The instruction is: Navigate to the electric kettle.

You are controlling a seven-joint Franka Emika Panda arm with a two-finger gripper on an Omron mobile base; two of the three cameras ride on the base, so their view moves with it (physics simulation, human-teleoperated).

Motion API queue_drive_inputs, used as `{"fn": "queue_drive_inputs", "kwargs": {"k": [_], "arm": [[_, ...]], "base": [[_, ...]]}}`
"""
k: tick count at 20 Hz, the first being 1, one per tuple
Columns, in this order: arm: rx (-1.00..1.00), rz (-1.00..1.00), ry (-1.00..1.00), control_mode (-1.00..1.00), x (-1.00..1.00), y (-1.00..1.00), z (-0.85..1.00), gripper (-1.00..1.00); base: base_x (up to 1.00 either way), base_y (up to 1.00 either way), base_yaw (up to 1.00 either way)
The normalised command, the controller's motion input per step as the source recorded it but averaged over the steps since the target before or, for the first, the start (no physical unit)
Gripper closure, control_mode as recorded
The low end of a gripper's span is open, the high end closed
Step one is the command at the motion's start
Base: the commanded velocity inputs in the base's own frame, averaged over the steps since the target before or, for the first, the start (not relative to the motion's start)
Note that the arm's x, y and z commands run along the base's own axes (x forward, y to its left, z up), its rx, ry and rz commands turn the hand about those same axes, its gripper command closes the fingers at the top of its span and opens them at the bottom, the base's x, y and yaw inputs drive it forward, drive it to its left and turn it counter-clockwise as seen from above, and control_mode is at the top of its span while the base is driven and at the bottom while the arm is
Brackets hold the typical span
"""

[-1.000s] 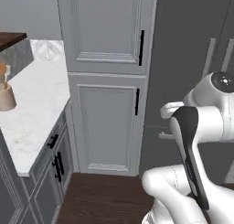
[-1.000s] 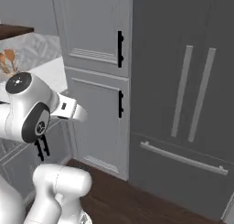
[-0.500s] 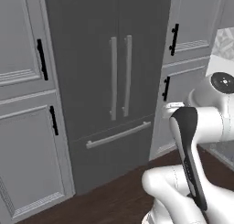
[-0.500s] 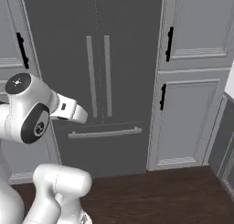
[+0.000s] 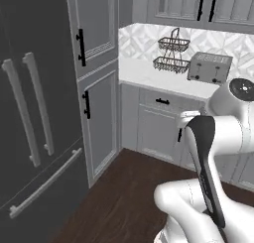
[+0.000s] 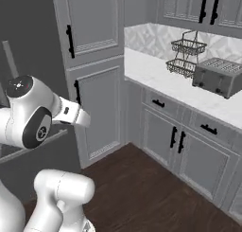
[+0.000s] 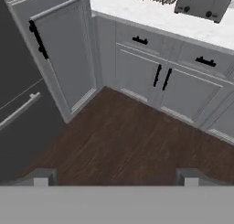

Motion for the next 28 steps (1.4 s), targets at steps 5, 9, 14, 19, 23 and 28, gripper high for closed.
{"fn": "queue_drive_inputs", "kwargs": {"k": [5, 9, 14, 19, 23, 28], "arm": [[0.00, 0.00, 0.00, 1.00, 0.00, 0.00, 0.00, -1.00], [0.00, 0.00, 0.00, 1.00, 0.00, 0.00, 0.00, -1.00], [0.00, 0.00, 0.00, 1.00, 0.00, 0.00, 0.00, -1.00], [0.00, 0.00, 0.00, 1.00, 0.00, 0.00, 0.00, -1.00], [0.00, 0.00, 0.00, 1.00, 0.00, 0.00, 0.00, -1.00], [0.00, 0.00, 0.00, 1.00, 0.00, 0.00, 0.00, -1.00]], "base": [[0.00, -0.31, -0.90], [0.00, -0.45, -0.84], [0.00, -0.67, -0.77], [0.00, -0.77, -0.74], [0.00, -0.84, -0.71], [0.18, -0.96, -0.59]]}}
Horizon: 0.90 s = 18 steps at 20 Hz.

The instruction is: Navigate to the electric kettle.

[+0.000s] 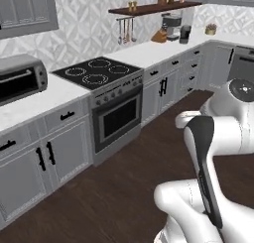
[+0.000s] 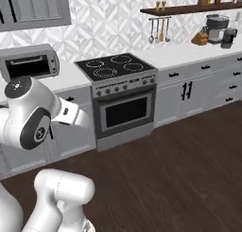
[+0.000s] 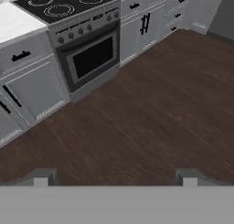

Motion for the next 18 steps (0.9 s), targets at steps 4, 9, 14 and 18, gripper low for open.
{"fn": "queue_drive_inputs", "kwargs": {"k": [4, 9, 14, 18], "arm": [[0.00, 0.00, 0.00, 1.00, 0.00, 0.00, 0.00, -1.00], [0.00, 0.00, 0.00, 1.00, 0.00, 0.00, 0.00, -1.00], [0.00, 0.00, 0.00, 1.00, 0.00, 0.00, 0.00, -1.00], [0.00, 0.00, 0.00, 1.00, 0.00, 0.00, 0.00, -1.00]], "base": [[0.95, -0.89, -0.32], [1.00, -0.99, -0.21], [1.00, -1.00, -0.16], [1.00, -0.83, -0.07]]}}
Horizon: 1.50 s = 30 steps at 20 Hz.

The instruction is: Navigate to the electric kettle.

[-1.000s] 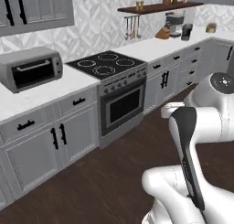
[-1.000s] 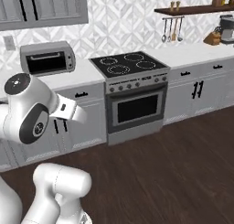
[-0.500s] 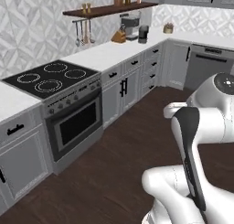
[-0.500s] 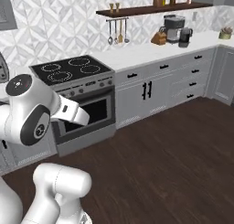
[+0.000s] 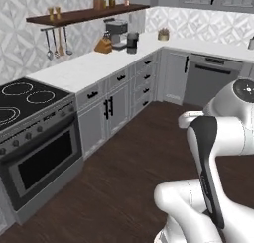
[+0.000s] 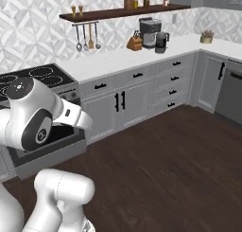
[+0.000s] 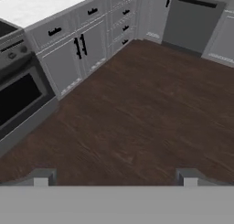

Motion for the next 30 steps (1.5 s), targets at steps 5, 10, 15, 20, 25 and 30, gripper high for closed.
{"fn": "queue_drive_inputs", "kwargs": {"k": [5, 10, 15, 20, 25, 30], "arm": [[0.00, 0.00, 0.00, 1.00, 0.00, 0.00, 0.00, -1.00], [0.00, 0.00, 0.00, 1.00, 0.00, 0.00, 0.00, -1.00], [0.00, 0.00, 0.00, 1.00, 0.00, 0.00, 0.00, -1.00], [0.00, 0.00, 0.00, 1.00, 0.00, 0.00, 0.00, -1.00], [0.00, 0.00, 0.00, 1.00, 0.00, 0.00, 0.00, -1.00], [0.00, 0.00, 0.00, 1.00, 0.00, 0.00, 0.00, -1.00]], "base": [[1.00, -0.76, 0.00], [1.00, -0.76, 0.00], [1.00, -0.77, 0.04], [1.00, -0.52, 0.31], [1.00, -0.27, 0.48], [1.00, -0.35, 0.59]]}}
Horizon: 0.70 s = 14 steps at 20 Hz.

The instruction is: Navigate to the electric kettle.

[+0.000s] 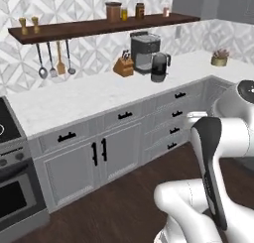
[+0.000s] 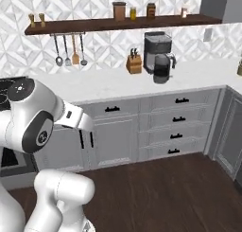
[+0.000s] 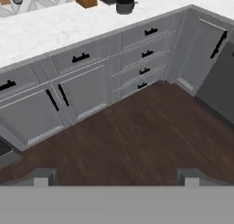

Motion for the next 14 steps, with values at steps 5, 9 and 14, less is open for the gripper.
{"fn": "queue_drive_inputs", "kwargs": {"k": [5, 9, 14], "arm": [[0.00, 0.00, 0.00, 1.00, 0.00, 0.00, 0.00, -1.00], [0.00, 0.00, 0.00, 1.00, 0.00, 0.00, 0.00, -1.00], [0.00, 0.00, 0.00, 1.00, 0.00, 0.00, 0.00, -1.00]], "base": [[0.97, -0.81, 0.58], [0.72, -1.00, 0.53], [0.54, -1.00, 0.32]]}}
